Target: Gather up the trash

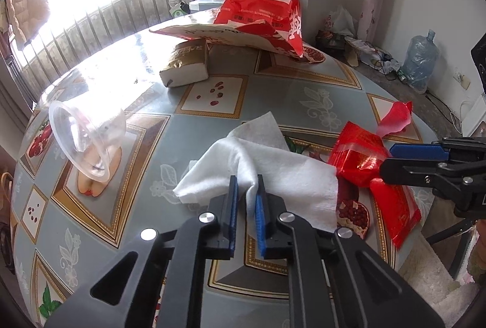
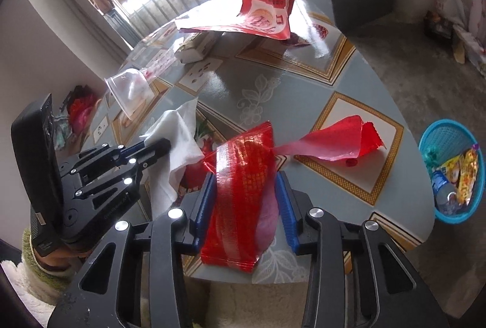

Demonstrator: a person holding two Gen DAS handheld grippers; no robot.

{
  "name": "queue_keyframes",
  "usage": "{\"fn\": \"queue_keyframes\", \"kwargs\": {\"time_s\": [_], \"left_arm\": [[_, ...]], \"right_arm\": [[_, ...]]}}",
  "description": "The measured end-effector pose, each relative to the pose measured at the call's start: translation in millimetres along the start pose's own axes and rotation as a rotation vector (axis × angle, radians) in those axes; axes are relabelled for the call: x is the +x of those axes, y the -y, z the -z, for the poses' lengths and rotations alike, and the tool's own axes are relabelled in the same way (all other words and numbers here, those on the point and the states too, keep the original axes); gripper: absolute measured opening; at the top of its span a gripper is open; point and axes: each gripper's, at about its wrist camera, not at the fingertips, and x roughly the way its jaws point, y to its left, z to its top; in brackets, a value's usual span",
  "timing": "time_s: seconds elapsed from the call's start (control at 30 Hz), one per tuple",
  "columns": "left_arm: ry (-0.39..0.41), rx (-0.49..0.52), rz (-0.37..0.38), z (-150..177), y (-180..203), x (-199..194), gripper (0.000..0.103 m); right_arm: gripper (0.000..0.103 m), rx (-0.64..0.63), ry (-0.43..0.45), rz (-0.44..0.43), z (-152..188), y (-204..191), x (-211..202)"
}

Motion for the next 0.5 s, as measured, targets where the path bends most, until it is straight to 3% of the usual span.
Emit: {"fn": "queue_keyframes", "kwargs": {"time_s": [0.23, 0.5], "left_arm": [[0.002, 0.003, -0.013, 0, 2, 0, 0.007], [-0.002, -0.006, -0.019, -3, 2, 2, 0.004]], "right_arm": [[0.015, 0.002, 0.017, -0.036, 1, 1, -4], [0.013, 0.038, 0.043, -0.077, -1, 11, -12]]}}
